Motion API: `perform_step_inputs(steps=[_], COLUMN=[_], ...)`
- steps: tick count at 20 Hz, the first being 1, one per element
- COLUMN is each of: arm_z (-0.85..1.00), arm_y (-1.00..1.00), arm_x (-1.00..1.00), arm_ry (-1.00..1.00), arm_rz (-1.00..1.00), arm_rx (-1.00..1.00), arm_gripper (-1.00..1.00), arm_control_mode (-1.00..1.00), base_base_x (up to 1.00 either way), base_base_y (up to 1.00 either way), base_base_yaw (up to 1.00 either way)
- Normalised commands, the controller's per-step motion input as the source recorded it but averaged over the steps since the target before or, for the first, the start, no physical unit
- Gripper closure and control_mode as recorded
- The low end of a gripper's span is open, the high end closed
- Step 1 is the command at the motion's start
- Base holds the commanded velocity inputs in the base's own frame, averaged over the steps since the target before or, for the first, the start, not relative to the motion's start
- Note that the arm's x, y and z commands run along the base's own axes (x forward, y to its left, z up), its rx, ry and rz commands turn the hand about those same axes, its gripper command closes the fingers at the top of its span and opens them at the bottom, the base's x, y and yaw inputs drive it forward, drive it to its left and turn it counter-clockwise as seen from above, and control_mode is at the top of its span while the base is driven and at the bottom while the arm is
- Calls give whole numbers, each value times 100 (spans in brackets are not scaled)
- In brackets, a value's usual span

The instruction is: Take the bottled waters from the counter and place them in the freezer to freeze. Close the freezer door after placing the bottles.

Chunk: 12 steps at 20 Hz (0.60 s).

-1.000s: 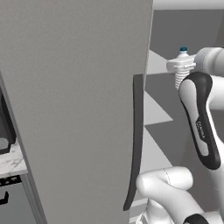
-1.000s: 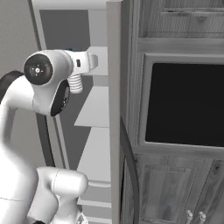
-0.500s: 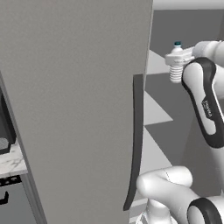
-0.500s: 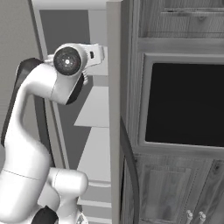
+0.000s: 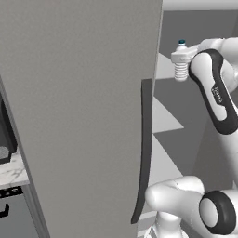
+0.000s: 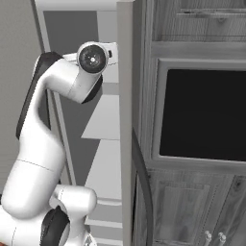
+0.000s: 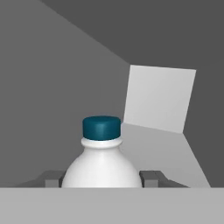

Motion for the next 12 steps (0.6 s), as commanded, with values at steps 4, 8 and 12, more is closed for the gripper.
perform_step_inputs(steps=[4,8,12], arm_z=[11,16,6], arm_y=[0,0,0], arm_x=[35,22,21], arm_ry=[-2,-3,0], arm_rz=[0,2,3], arm_rx=[0,6,13], arm_gripper=[100,100,100], arm_control_mode=[-100,-100,-100], base_base_x=[0,0,0], base_base_y=[0,0,0], base_base_yaw=[0,0,0])
